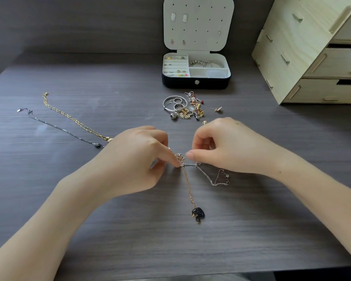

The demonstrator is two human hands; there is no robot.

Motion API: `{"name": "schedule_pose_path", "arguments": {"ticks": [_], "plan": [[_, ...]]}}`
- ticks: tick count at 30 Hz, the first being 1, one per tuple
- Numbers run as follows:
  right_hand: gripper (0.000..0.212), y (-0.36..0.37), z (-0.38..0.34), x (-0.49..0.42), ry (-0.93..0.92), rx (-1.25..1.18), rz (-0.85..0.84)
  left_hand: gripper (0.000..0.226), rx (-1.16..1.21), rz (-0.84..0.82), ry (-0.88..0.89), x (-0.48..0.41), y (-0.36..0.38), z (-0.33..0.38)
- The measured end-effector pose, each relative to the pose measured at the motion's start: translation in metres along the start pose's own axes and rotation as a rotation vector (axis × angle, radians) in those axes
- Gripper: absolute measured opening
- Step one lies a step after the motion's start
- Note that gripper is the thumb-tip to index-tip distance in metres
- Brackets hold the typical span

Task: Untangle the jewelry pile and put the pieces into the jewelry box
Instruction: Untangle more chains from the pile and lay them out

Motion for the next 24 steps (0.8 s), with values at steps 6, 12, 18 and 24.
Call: {"name": "schedule_pose_path", "arguments": {"ticks": [6,12,18,24], "plan": [[0.030,0.007,-0.008,-0.017,-0.007,0.053,0.000,0.037,-0.007,-0.026,0.009,0.001,-0.002,0.002],[0.026,0.002,-0.008,-0.021,-0.064,0.144,-0.058,0.035,0.015,-0.056,0.001,0.002,-0.004,0.002],[0.025,-0.004,-0.007,-0.020,-0.131,0.266,-0.061,0.032,0.017,-0.052,-0.008,0.002,-0.004,0.001],[0.018,-0.001,-0.007,-0.024,-0.343,0.415,0.005,0.029,0.008,-0.037,-0.014,0.001,-0.005,0.001]]}}
Point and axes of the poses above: each hand's wrist, its own x-axis away from the middle knuckle, its own y-axis out of the palm, z = x × y, the point moved 4 cm from there along -x, towards the middle knuckle, and after that the axes turned 5 degrees about -z, right-handed, at the moved point
